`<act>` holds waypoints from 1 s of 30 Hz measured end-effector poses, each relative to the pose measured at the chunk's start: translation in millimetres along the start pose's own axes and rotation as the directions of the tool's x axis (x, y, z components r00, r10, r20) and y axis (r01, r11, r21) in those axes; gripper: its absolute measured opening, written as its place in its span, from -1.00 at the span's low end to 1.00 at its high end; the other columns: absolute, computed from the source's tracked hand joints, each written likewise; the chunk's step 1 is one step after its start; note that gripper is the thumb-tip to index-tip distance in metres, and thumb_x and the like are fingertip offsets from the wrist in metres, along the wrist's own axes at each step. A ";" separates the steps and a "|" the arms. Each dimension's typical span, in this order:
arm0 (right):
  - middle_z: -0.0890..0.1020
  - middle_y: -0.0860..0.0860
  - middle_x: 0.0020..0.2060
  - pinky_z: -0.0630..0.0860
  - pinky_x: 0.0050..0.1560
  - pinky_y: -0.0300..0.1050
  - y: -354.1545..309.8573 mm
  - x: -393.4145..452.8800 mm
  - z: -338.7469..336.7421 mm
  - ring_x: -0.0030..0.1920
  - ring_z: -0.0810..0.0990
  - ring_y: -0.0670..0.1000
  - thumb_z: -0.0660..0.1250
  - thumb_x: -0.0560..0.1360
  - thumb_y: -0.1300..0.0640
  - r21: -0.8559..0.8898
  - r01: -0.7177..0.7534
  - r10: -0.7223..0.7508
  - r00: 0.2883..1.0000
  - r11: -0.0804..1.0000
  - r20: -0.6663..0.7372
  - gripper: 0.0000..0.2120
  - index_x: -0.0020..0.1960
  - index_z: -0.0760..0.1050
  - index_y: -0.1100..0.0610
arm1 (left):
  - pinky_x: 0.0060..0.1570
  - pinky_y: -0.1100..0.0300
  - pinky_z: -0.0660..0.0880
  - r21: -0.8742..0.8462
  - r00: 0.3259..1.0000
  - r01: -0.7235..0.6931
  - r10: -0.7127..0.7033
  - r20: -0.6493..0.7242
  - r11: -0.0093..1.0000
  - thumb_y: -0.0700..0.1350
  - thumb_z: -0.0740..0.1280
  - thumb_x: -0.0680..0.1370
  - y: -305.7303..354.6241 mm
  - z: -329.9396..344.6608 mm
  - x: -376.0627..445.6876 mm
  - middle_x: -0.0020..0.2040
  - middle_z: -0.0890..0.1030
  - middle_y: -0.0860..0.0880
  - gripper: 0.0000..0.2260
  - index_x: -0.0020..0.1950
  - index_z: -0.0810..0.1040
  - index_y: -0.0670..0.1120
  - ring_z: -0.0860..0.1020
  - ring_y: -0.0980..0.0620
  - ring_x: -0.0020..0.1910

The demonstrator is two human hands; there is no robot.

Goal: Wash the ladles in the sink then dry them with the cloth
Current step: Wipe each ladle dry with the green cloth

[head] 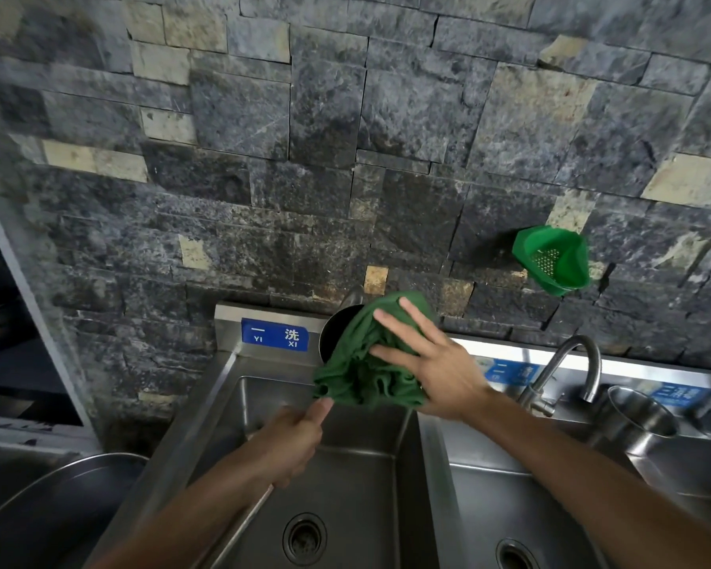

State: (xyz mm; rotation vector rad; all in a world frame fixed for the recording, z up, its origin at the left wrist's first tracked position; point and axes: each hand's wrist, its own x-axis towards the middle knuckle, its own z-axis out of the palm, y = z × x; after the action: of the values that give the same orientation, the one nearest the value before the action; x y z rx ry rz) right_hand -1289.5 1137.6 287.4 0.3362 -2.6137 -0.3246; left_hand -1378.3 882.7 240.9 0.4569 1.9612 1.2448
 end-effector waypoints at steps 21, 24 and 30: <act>0.46 0.18 0.28 0.57 0.22 -0.14 -147.3 36.1 13.8 0.19 0.56 0.09 0.52 0.41 0.19 0.498 -0.555 0.701 0.693 0.666 -0.167 -0.37 0.45 0.48 0.10 | -0.63 0.28 0.04 -0.312 0.996 -0.076 0.056 -0.070 0.947 0.25 0.06 0.64 9.5 -33.8 -10.6 -0.49 0.22 0.06 -0.54 -0.33 0.32 -0.01 0.11 0.10 -0.57; 0.16 0.19 0.57 0.21 0.54 -0.27 -138.5 30.7 -10.7 0.63 0.04 -0.06 0.49 0.45 -0.03 0.497 -0.408 0.567 0.793 0.765 -0.223 -0.28 0.53 0.36 0.14 | -0.58 0.22 0.03 -0.226 0.995 -0.091 0.080 -0.057 0.970 0.29 0.07 0.62 -2.6 -38.9 -20.9 -0.48 0.22 0.06 -0.53 -0.33 0.32 -0.02 0.11 0.08 -0.54; -0.09 0.08 0.63 0.12 0.46 -0.49 -133.4 34.7 -55.5 0.64 -0.19 -0.15 0.32 0.51 -0.34 0.478 -0.451 0.597 0.774 0.754 -0.212 -0.33 0.38 0.46 0.14 | -0.53 0.22 -0.01 -0.193 0.998 -0.070 0.069 -0.013 0.979 0.33 0.09 0.59 -14.9 -31.2 -43.3 -0.48 0.17 0.05 -0.52 -0.36 0.25 0.02 0.08 0.06 -0.54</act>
State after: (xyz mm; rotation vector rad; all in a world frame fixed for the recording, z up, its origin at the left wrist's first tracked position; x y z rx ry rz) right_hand -1268.2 992.6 311.7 -0.2242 -2.2625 0.4470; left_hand -1372.2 828.8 252.8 0.4259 1.8203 1.4663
